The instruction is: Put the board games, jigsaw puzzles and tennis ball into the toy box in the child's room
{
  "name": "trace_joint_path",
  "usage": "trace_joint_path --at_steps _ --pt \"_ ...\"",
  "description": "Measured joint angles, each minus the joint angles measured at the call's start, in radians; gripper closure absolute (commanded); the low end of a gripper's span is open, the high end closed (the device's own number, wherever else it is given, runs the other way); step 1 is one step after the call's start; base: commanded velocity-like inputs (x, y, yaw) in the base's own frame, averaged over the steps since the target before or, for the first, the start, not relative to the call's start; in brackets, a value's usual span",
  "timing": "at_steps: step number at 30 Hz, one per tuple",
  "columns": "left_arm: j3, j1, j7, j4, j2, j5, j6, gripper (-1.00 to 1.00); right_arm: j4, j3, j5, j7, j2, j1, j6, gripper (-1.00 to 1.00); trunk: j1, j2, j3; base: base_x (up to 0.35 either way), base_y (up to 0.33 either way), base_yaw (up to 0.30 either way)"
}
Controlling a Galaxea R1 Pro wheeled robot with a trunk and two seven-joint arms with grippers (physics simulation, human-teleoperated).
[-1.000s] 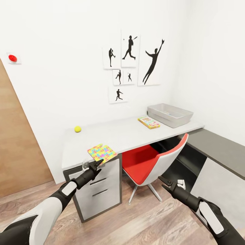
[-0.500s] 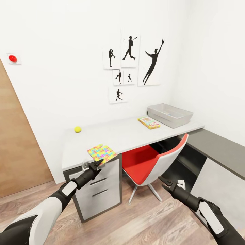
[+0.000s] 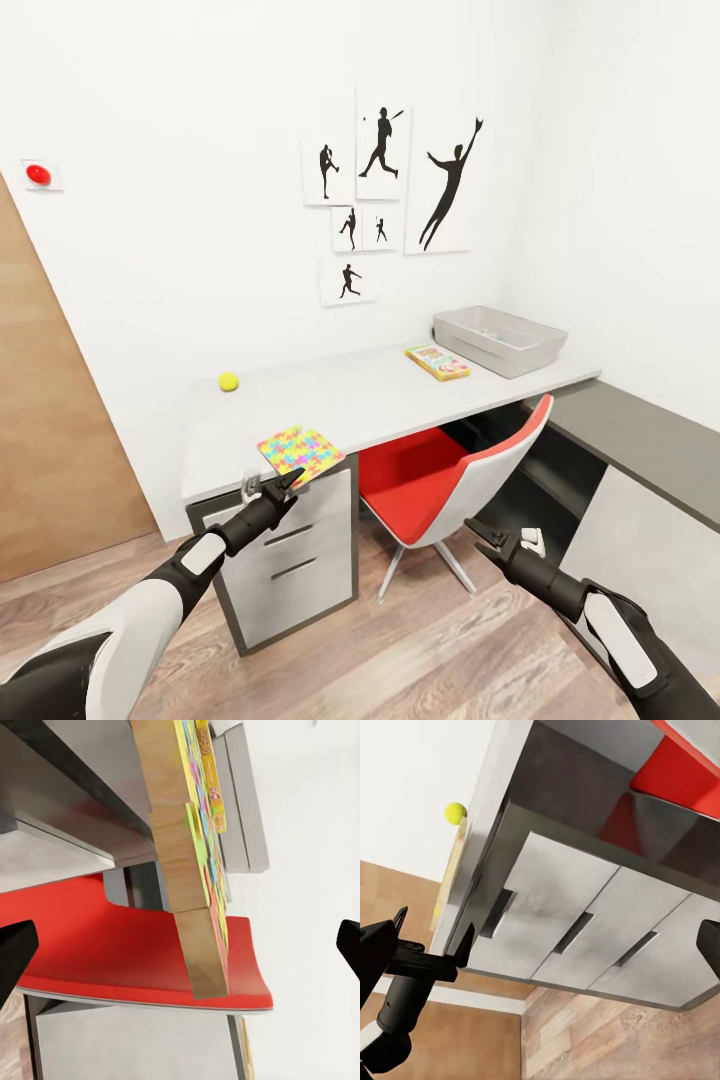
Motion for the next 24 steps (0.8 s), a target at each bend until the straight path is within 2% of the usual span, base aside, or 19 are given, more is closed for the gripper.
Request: trace_joint_path --at_steps 7,24 --pt "-0.001 0.002 0.0 0.0 0.0 0.0 -0.001 -1.0 0.0 -0.001 0.0 0.0 0.0 0.0 0.0 -1.0 0.0 0.0 0.0 0.127 0.0 0.0" --pt "-0.001 0.008 0.001 0.0 0.0 0.001 0.002 -1.0 0.0 -0.001 0.0 0.0 -0.001 0.0 0.0 -1.0 0.0 0.0 0.0 0.008 0.0 0.0"
